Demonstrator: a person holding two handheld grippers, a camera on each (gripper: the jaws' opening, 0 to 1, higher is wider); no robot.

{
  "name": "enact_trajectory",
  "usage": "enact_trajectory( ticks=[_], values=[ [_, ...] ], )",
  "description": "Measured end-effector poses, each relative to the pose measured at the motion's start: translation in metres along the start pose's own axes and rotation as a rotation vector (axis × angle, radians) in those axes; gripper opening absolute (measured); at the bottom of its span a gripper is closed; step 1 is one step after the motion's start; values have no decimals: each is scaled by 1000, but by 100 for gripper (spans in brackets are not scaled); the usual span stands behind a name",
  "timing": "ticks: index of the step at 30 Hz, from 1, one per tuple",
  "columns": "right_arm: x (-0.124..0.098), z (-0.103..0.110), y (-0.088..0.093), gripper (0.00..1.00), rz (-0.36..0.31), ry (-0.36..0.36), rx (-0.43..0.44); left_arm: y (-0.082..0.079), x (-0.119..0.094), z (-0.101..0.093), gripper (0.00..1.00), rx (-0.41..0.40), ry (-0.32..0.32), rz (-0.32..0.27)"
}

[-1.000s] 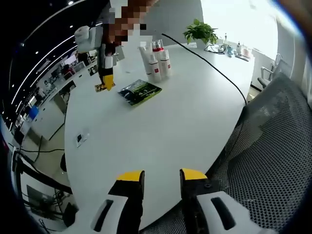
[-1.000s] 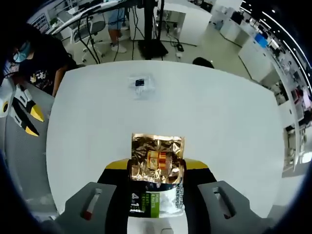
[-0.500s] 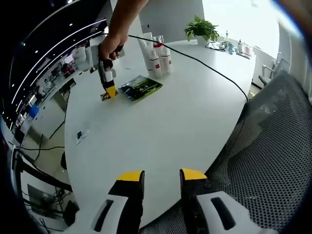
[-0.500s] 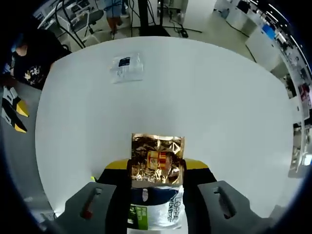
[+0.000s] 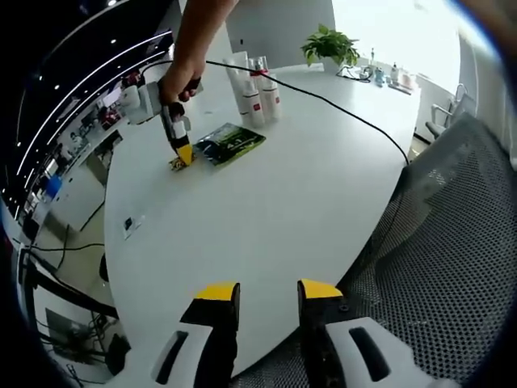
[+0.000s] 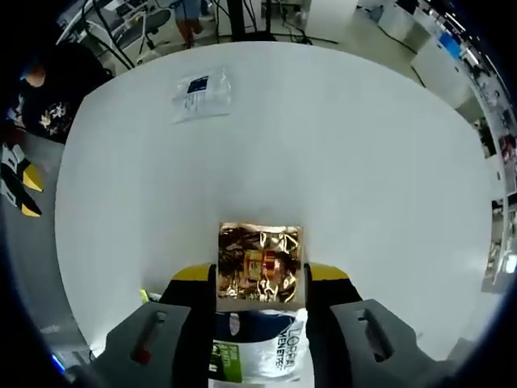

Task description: Arrange the skincare products in the storage area until every visible bottle or jar stands upright without overlapping.

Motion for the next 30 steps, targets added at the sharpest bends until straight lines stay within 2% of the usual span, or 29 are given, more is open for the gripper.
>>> enact_trajectory(
  ticks=[1, 2, 3, 4, 5, 6, 8, 10, 14, 17, 20, 24, 30],
  values=[
    [0, -1, 0, 44, 2, -14, 6, 0, 0, 0, 29, 0, 1, 0],
    [0, -2, -1, 50, 4, -8, 38, 0, 0, 0, 29, 3, 2, 0],
    [-3, -4, -3, 60, -9, 19, 82, 0, 0, 0, 29, 9, 3, 0],
    [-6, -3, -7, 63, -32, 23, 102, 0, 0, 0, 29, 11, 3, 0],
    [-10, -1, -18, 61, -87, 19, 103, 0, 0, -1, 29, 14, 5, -1],
    [-13, 2, -24, 59, -116, 18, 101, 0, 0, -1, 29, 17, 6, -2],
    [-20, 13, -50, 59, -180, 8, 59, 0, 0, -1, 29, 22, 7, -1],
    [-18, 30, -70, 59, -216, -34, 8, 0, 0, -1, 29, 28, 5, -3],
    [-4, 53, -103, 58, -226, -61, -32, 1, 0, -1, 29, 29, 5, 4],
    [10, 65, -120, 58, -197, -72, -78, 1, 0, -2, 29, 37, 9, 5],
    [19, 69, -135, 57, -203, -95, -57, 1, 0, -1, 29, 31, 3, 2],
    [29, 65, -145, 53, -196, -85, -53, 1, 0, 0, 29, 31, 2, 5],
    [33, 62, -146, 48, -165, -65, -81, 0, 0, 0, 28, 38, 1, 1]
  ],
)
Point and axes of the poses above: the point that each gripper's makers call its tool centre point, and the gripper's own axes: x roughly forward along the fingers, z roughly to its left, y roughly out of its underside, the point moved 10 cm from there along -x, roughly backward along the fingers, and after that the axes turned 1 degree about x, right-handed, at the moved point
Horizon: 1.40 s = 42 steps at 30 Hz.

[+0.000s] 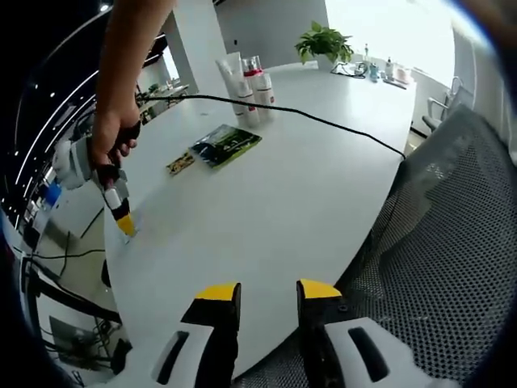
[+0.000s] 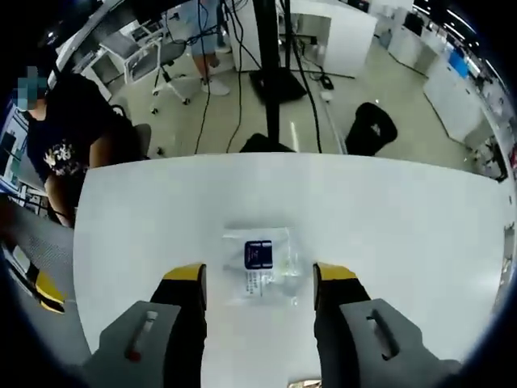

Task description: Arrange the skincare products in the storage area until every visible bottle or jar stands upright without overlapping.

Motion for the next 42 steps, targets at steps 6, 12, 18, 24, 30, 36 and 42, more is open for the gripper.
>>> enact_trajectory(
  ticks=[6, 12, 18, 24, 30, 36, 42],
  values=[
    [1, -2, 4, 38, 46, 23, -101, 0, 0, 0, 28, 13, 3, 4],
    [3, -3, 1, 37, 49, 19, -96, 0, 0, -1, 27, 20, 5, 6],
    [3, -1, 1, 37, 45, 28, -79, 0, 0, 0, 27, 20, 3, 11],
    [-8, -2, 1, 37, 28, 42, -50, 1, 1, -1, 27, 23, 5, 22],
    [-22, 2, 10, 37, 37, 62, -60, 1, 1, -1, 27, 24, 8, 25],
    [-50, 20, 23, 37, 14, 78, -39, 2, 1, -2, 27, 29, 15, 32],
    [-82, 52, 43, 37, -36, 88, -32, 3, 2, -2, 27, 18, 29, 47]
  ],
)
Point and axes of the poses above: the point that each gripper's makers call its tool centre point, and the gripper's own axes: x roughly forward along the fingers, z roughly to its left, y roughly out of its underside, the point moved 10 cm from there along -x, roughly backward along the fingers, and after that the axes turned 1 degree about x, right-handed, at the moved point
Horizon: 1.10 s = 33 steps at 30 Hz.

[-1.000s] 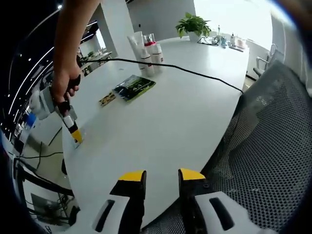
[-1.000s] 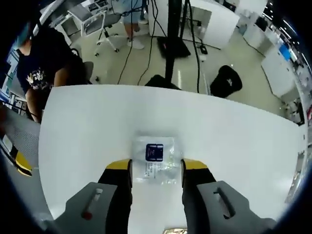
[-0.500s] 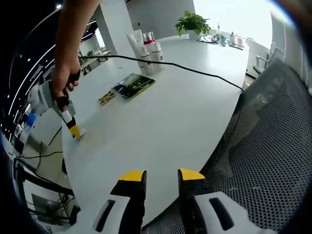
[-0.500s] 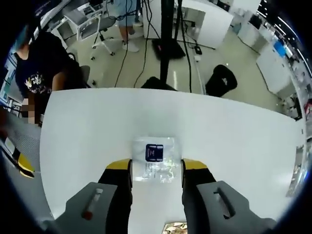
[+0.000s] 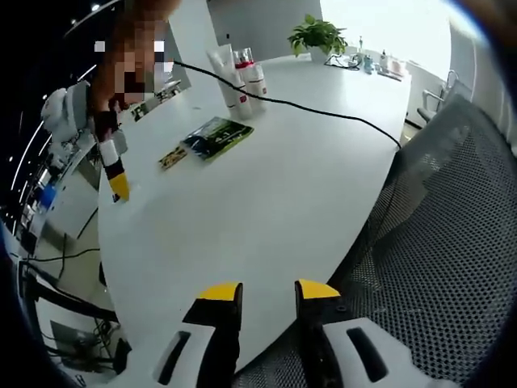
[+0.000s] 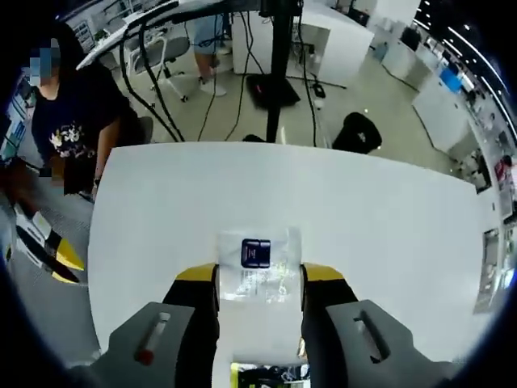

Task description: Arrange the skincare products in the storage area until every visible bottle or jar stands upright without overlapping.

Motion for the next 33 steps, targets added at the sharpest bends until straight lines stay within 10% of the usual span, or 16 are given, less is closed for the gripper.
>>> enact_trajectory(
  ticks=[20, 33],
  values=[
    [-100, 166, 88, 37, -249, 94, 289, -4, -2, 0, 26, -75, 93, -10],
    [-152, 207, 127, 37, -300, 250, 331, -17, -1, 6, 24, -637, 514, -17]
  ],
)
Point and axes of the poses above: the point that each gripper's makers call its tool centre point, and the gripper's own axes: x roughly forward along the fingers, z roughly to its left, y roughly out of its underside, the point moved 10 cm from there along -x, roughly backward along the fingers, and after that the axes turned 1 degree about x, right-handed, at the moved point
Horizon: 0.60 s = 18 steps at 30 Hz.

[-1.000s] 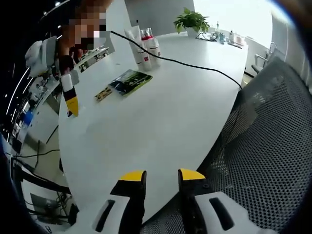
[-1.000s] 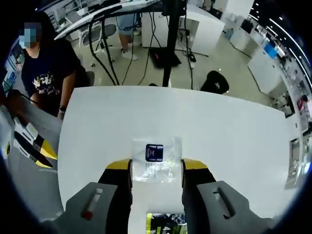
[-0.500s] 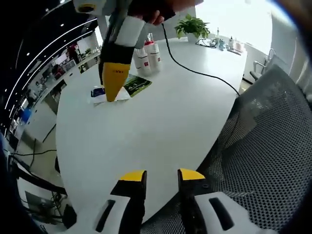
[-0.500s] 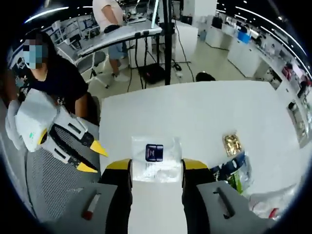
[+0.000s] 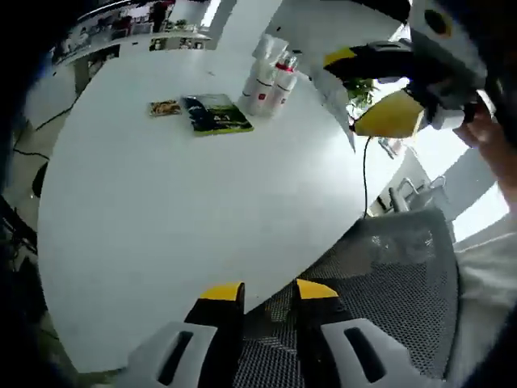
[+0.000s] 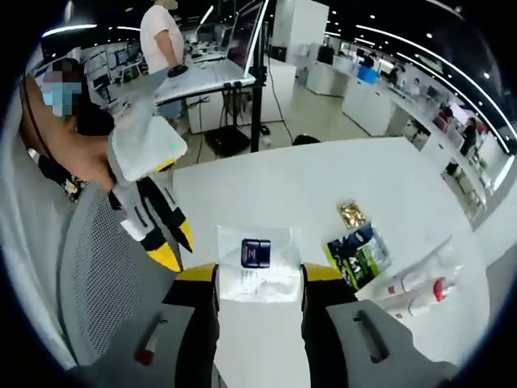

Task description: Arrange the skincare products in the storage area until every visible bottle or jar stands upright without overlapping.

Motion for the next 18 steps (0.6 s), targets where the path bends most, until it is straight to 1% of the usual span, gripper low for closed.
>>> enact_trajectory(
  ticks=[1, 3, 4, 5, 7, 8, 11, 14, 16, 17, 18],
  values=[
    [-4, 2, 5, 37, 0, 9, -3, -2, 0, -2, 24, -60, 74, -29],
    [-8, 4, 11, 37, -8, 19, 2, -5, -3, -6, 24, -128, 160, -67],
    [-9, 5, 16, 37, -27, 21, 18, -8, -5, -7, 24, -167, 217, -104],
    [-10, 7, 20, 37, -14, 22, 33, -9, -6, -8, 23, -193, 248, -124],
    [-10, 11, 28, 37, -5, 39, 34, -10, -11, -9, 23, -233, 306, -146],
    [-10, 14, 30, 37, -8, 40, 41, -10, -12, -8, 23, -249, 318, -147],
    [-9, 21, 36, 37, -17, 40, 46, -9, -12, -6, 24, -260, 336, -151],
    [-6, 26, 41, 37, 0, 46, 13, -11, -11, -10, 26, -271, 386, -158],
    [-5, 31, 45, 37, 13, 42, -13, -11, -10, -15, 31, -256, 413, -149],
    [-4, 34, 47, 37, 16, 35, -27, -11, -10, -20, 37, -237, 436, -149],
    [-4, 36, 49, 37, 19, 29, -36, -10, -9, -23, 39, -224, 444, -159]
  ],
)
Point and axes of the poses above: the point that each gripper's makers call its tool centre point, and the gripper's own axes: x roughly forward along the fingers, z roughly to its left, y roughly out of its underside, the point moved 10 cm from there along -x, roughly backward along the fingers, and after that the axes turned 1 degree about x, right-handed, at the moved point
